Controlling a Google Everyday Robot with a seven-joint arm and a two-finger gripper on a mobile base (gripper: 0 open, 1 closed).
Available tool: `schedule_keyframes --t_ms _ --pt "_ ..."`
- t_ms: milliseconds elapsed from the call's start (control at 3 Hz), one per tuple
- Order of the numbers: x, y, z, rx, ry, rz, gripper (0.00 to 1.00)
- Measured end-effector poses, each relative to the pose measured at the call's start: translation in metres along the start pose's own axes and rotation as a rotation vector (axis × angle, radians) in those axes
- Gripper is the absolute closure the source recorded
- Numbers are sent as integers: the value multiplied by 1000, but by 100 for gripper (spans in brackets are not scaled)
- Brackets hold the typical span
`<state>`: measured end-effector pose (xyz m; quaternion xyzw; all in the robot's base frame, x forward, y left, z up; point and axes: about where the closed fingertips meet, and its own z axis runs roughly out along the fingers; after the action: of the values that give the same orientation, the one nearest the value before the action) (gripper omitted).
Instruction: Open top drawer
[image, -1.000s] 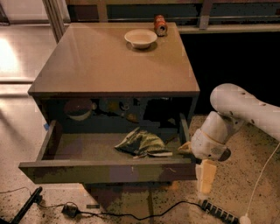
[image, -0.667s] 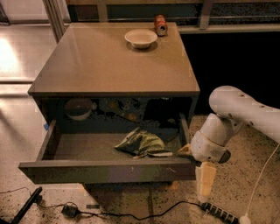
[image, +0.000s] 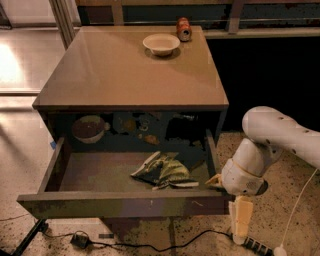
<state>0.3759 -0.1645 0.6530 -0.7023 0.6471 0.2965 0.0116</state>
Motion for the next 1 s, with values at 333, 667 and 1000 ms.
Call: schedule_keyframes --t_ms 333,667,1000 --pt "6 19 8 -9 10 -29 0" --pt "5 20 5 -9 10 -29 0" --pt "6 28 8 -17 10 -34 0"
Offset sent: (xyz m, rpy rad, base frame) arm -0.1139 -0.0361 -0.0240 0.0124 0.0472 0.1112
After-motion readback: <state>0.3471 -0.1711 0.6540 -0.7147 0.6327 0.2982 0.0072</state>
